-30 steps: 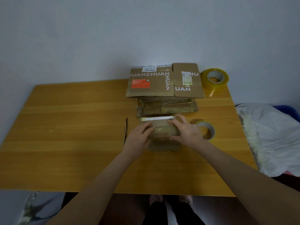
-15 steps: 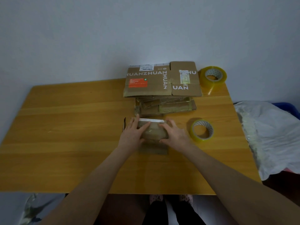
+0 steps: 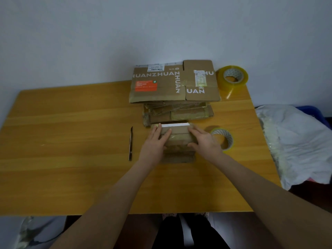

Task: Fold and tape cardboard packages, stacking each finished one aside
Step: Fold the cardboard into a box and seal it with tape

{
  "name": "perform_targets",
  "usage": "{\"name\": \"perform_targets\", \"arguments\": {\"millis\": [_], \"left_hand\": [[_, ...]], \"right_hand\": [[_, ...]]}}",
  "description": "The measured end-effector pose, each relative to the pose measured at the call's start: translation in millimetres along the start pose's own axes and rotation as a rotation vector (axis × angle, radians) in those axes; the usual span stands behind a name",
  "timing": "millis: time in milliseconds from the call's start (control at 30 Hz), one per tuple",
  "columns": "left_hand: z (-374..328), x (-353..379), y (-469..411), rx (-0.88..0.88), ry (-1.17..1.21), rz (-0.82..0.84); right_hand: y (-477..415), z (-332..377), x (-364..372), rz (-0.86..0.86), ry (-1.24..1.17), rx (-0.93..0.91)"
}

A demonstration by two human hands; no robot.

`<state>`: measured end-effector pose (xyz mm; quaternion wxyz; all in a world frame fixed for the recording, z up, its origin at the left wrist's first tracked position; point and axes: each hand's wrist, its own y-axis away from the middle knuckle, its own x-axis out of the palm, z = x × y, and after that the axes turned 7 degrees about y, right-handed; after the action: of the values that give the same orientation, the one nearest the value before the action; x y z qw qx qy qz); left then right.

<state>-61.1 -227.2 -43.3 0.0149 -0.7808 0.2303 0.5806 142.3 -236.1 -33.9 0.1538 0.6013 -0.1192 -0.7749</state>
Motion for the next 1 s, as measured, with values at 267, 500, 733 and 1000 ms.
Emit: {"name": "perform_targets", "arguments": {"millis": [267,500,733,1000], "left_hand": [[1.6,4.4,2.3,0.035,-0.068,-0.023],[-1.6,3.7,3.2,0.025,-0.081,-0.087],[-3.2,-3.2,3.5,0.01,-0.047,-0.111],[-2.3,-8.3,5.5,0.02,0.017,-0.128]], "right_hand": [[9.5,15.1,10.9,-0.068,0.082,0.024],[14.8,6.9,13.4,-0.118,-0.111,0.04],[23.2,-47.3,17.7,-0.054,0.104,0.348],[19.9,-51.7,14.6,-0.031,0.198,0.291]]}}
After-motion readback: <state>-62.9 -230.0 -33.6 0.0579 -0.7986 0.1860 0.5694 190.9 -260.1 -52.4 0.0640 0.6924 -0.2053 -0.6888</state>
